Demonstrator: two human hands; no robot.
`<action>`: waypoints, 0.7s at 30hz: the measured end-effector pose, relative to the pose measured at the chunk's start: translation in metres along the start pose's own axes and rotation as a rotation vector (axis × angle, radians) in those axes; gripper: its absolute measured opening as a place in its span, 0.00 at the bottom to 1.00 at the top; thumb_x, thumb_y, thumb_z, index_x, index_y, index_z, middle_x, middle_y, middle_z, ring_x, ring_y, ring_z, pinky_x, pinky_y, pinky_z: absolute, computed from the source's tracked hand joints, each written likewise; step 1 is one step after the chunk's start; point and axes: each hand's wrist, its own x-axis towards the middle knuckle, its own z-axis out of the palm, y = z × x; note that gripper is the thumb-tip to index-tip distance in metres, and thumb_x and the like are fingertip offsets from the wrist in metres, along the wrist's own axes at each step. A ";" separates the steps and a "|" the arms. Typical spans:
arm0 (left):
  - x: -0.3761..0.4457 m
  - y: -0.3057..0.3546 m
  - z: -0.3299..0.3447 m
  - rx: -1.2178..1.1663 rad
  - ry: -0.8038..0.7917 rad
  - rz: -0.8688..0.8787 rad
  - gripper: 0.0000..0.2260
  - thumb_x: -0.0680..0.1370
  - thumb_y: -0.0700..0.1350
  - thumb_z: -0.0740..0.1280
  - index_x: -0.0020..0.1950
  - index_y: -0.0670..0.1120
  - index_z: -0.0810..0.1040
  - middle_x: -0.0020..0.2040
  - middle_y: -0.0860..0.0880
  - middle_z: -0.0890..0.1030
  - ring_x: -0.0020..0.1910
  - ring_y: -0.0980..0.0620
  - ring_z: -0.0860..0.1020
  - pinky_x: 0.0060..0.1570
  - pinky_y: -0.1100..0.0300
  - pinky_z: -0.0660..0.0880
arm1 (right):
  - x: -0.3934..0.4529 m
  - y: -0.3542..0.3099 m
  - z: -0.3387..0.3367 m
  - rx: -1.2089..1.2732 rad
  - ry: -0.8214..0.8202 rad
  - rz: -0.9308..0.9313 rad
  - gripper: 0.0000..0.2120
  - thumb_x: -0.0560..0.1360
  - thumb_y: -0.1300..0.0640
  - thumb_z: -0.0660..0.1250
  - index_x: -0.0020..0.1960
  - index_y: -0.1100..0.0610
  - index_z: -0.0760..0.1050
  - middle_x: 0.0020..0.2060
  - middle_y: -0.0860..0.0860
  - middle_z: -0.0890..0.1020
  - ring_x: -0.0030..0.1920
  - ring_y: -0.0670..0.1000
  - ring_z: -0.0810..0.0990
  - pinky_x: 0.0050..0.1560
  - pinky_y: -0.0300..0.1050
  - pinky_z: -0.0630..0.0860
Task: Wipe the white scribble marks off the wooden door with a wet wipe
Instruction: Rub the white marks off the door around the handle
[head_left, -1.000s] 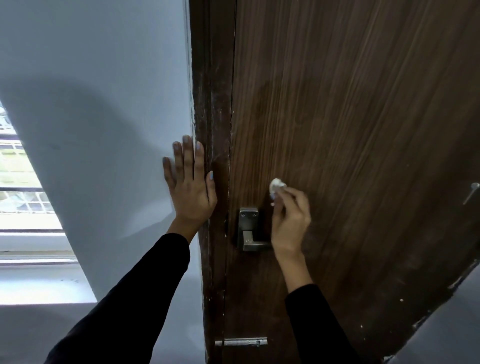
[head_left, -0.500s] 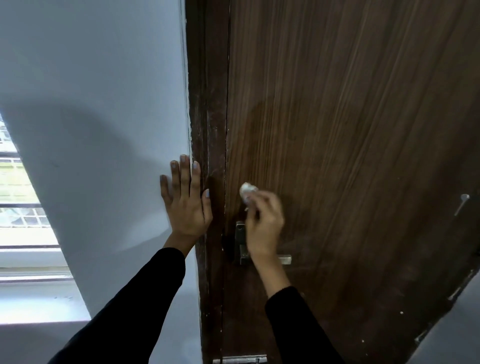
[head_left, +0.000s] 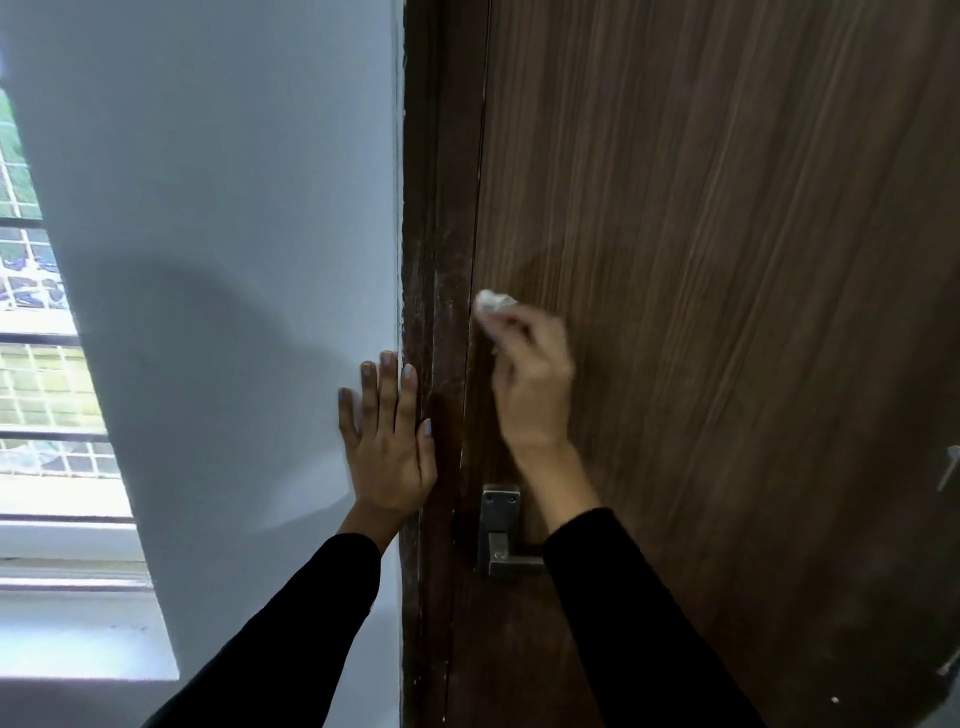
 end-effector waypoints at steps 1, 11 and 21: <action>0.000 0.000 -0.001 -0.006 0.002 0.001 0.26 0.82 0.51 0.45 0.79 0.48 0.45 0.80 0.49 0.44 0.79 0.47 0.46 0.76 0.45 0.42 | -0.014 -0.003 0.006 -0.005 -0.095 -0.095 0.15 0.71 0.71 0.67 0.56 0.62 0.79 0.52 0.57 0.81 0.50 0.53 0.78 0.54 0.41 0.76; -0.001 0.000 -0.001 -0.031 -0.030 -0.018 0.26 0.82 0.52 0.44 0.79 0.48 0.44 0.80 0.49 0.43 0.79 0.47 0.45 0.76 0.45 0.42 | -0.007 -0.002 0.006 -0.067 -0.090 -0.164 0.14 0.73 0.70 0.64 0.57 0.64 0.78 0.50 0.59 0.81 0.47 0.55 0.78 0.49 0.45 0.78; 0.000 -0.001 0.000 -0.044 -0.017 -0.012 0.27 0.81 0.51 0.45 0.79 0.46 0.45 0.80 0.49 0.44 0.79 0.48 0.46 0.76 0.46 0.43 | -0.045 -0.010 0.020 -0.056 -0.172 -0.240 0.11 0.74 0.69 0.63 0.55 0.68 0.78 0.49 0.60 0.82 0.47 0.55 0.78 0.49 0.45 0.78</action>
